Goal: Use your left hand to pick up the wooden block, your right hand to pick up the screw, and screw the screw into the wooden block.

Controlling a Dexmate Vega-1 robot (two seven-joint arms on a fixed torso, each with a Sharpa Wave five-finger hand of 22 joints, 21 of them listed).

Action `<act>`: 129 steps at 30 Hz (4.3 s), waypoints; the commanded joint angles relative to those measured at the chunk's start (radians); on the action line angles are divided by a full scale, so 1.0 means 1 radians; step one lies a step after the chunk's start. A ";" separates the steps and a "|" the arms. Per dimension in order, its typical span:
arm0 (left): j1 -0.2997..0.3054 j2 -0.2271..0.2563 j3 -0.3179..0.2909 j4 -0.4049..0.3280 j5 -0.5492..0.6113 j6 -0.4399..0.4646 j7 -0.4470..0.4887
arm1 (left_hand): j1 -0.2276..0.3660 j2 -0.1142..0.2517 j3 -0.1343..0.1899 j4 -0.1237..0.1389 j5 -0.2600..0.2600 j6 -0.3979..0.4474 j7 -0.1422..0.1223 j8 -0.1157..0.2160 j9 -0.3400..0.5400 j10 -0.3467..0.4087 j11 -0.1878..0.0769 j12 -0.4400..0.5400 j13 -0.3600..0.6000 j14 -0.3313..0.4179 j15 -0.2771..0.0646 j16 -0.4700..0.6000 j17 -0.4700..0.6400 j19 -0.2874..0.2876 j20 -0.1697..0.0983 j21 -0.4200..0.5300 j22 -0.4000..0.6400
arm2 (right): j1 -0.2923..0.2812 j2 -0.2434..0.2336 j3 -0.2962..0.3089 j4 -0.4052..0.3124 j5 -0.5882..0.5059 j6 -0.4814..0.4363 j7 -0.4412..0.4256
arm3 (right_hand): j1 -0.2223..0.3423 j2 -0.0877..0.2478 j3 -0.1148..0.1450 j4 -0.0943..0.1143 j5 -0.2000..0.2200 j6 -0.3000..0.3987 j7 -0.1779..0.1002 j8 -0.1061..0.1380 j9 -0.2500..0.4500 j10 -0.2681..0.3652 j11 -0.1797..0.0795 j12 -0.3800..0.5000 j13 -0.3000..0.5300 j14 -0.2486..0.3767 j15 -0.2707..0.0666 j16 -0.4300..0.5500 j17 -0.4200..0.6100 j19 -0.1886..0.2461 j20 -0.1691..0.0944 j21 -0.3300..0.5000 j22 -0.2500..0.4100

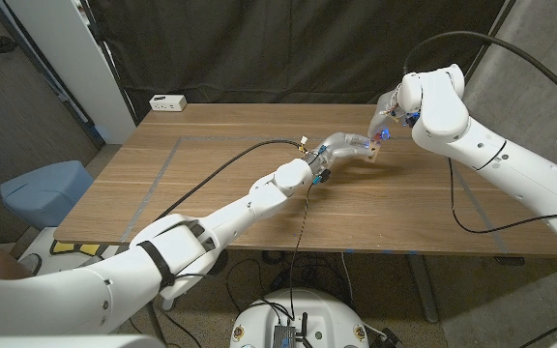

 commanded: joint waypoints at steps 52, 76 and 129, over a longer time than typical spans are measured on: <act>-0.003 -0.007 -0.001 0.018 -0.002 -0.021 -0.001 | -0.002 0.023 0.011 0.006 0.009 0.088 0.016 0.005 0.007 0.009 -0.004 0.001 0.082 0.010 -0.057 -0.001 0.004 0.000 0.006 -0.002 0.006 | -0.043 0.044 0.090 -0.015 -0.131 0.081 0.153 | -0.296 -0.101 -0.171 0.081 0.081 -0.251 0.043 -0.165 -0.089 -0.048 0.080 -0.033 0.004 -0.012 0.055 -0.052 -0.010 -0.023 0.029 -0.014 0.005; 0.007 0.001 -0.001 -0.010 0.003 -0.008 0.007 | -0.004 0.023 0.011 0.006 0.010 0.087 0.017 0.003 0.007 0.011 -0.004 0.000 0.082 0.011 -0.056 -0.001 0.004 0.000 0.007 -0.002 0.006 | -0.089 -0.030 0.178 -0.076 0.124 0.100 0.035 | -0.208 -0.072 -0.152 0.020 0.114 -0.487 0.052 -0.285 -0.107 -0.198 0.091 -0.035 0.008 -0.086 0.082 -0.059 -0.012 -0.055 0.056 -0.012 0.005; -0.001 -0.003 0.003 0.003 0.009 -0.013 0.008 | -0.006 0.025 0.012 0.006 0.012 0.087 0.016 0.001 0.006 0.010 -0.004 -0.003 0.083 0.011 -0.057 -0.001 0.004 0.000 0.008 -0.002 0.006 | -0.060 -0.157 0.112 -0.085 0.240 0.145 -0.138 | 0.136 -0.089 -0.025 -0.097 0.013 -0.491 -0.168 -0.340 -0.114 -0.286 -0.079 -0.020 0.005 -0.147 0.013 -0.054 -0.016 -0.074 0.061 -0.010 0.005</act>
